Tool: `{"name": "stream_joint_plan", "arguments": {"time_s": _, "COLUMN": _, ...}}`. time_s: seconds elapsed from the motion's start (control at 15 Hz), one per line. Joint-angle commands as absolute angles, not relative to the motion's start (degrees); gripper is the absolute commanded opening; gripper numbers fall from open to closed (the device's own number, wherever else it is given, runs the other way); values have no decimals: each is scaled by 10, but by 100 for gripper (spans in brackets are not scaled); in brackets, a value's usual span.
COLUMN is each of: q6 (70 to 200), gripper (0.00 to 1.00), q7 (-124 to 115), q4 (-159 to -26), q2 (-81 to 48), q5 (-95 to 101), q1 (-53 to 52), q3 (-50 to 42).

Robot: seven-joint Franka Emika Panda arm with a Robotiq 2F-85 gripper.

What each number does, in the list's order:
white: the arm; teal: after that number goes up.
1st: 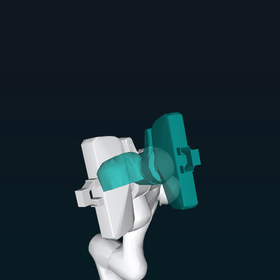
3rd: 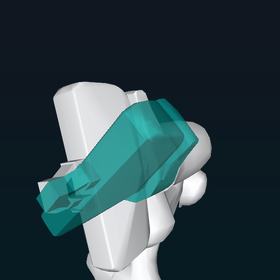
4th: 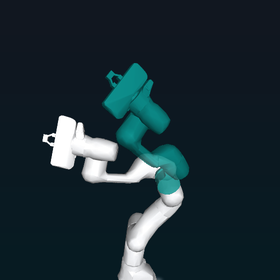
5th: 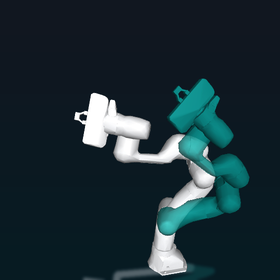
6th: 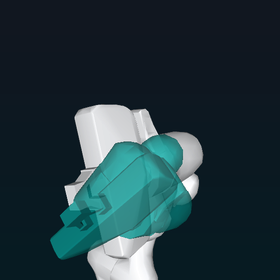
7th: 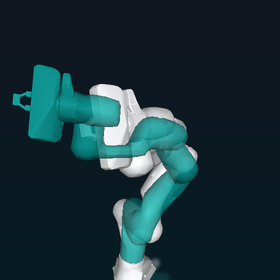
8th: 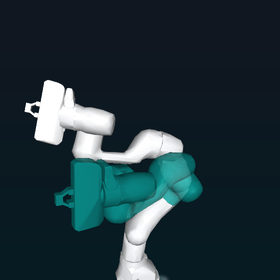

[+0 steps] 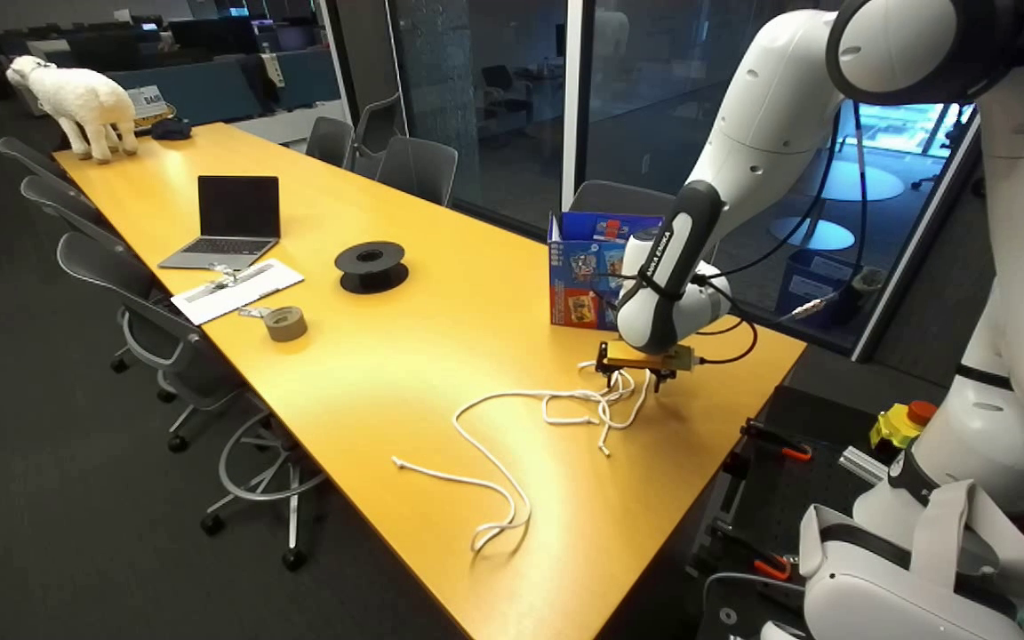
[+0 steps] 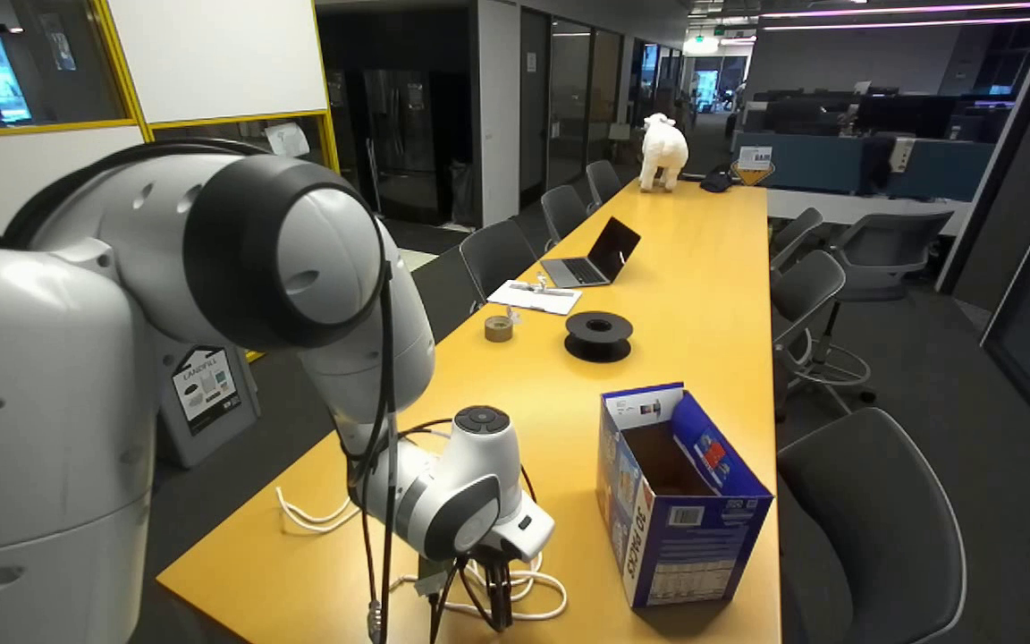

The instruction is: Put the ropes in the box

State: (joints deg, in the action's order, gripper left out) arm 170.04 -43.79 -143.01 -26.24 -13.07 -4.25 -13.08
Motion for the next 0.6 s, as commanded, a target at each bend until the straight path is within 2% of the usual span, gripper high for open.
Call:
{"name": "stream_joint_plan", "arguments": {"time_s": 0.0, "q6": 1728, "gripper": 100, "q7": -451, "q4": -1417, "q2": -281, "q5": -156, "q1": -46, "q3": -124}}
{"name": "stream_joint_plan", "arguments": {"time_s": 0.53, "q6": 1751, "gripper": 100, "q7": -453, "q4": -1411, "q2": -292, "q5": -186, "q1": -48, "q3": -120}}
